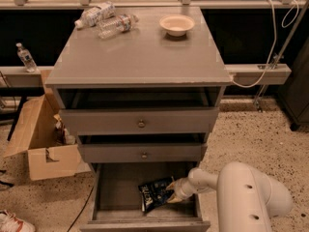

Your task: Pick blue chip bag from bottom drawer and place on counter

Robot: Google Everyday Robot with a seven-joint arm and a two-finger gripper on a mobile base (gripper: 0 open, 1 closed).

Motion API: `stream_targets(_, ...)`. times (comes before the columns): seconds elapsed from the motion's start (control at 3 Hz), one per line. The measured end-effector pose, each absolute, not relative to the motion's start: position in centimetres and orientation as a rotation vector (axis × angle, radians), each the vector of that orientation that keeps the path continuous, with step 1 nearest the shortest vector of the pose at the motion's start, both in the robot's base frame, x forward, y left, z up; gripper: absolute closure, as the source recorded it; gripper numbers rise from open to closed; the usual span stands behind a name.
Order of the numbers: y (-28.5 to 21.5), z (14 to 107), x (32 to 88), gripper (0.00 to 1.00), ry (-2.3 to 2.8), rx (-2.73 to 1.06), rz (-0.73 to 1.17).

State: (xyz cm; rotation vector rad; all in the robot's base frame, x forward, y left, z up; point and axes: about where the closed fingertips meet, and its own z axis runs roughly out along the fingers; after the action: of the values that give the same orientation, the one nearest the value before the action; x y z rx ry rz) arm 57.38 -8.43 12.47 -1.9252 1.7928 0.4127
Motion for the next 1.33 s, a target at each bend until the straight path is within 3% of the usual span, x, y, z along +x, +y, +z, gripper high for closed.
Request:
stream_targets(0.33, -8.5, 12.8, 57.3, 0.8, 1.784, -1.92, 0.413)
stream_targets(0.67, -8.7, 15.9, 56.4, 1.0, 1.708, -1.877, 0.415)
stream_targets(1.33, -11.7, 25.1, 54.1, 1.0, 1.512, -1.763, 0.436)
